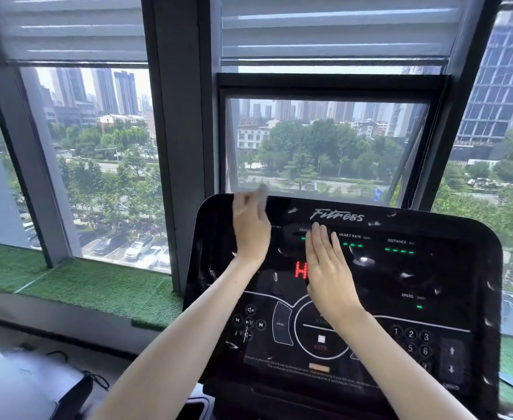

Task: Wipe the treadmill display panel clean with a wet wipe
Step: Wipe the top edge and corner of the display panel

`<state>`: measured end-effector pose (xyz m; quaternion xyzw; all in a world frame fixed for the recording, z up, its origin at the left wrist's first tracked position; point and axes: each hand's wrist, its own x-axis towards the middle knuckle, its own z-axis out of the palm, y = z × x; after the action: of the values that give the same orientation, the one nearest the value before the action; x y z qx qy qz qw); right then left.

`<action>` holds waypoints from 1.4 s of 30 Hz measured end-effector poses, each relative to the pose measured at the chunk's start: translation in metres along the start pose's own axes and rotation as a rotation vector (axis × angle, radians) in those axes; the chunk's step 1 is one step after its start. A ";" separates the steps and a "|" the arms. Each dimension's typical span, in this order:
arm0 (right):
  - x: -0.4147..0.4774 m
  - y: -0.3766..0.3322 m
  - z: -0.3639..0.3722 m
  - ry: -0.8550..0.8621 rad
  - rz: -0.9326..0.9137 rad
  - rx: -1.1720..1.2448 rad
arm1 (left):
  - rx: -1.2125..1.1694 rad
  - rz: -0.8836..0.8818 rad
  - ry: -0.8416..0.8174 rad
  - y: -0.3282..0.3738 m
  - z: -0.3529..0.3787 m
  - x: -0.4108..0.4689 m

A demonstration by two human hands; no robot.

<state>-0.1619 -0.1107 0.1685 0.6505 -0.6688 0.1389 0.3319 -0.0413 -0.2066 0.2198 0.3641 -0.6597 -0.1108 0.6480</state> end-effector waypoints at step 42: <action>-0.002 0.002 0.002 0.056 0.029 0.120 | -0.073 0.045 -0.053 0.004 0.014 0.007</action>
<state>-0.1642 -0.1098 0.1663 0.6555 -0.6591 0.2017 0.3087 -0.0553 -0.2127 0.2253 0.3224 -0.6803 -0.1298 0.6453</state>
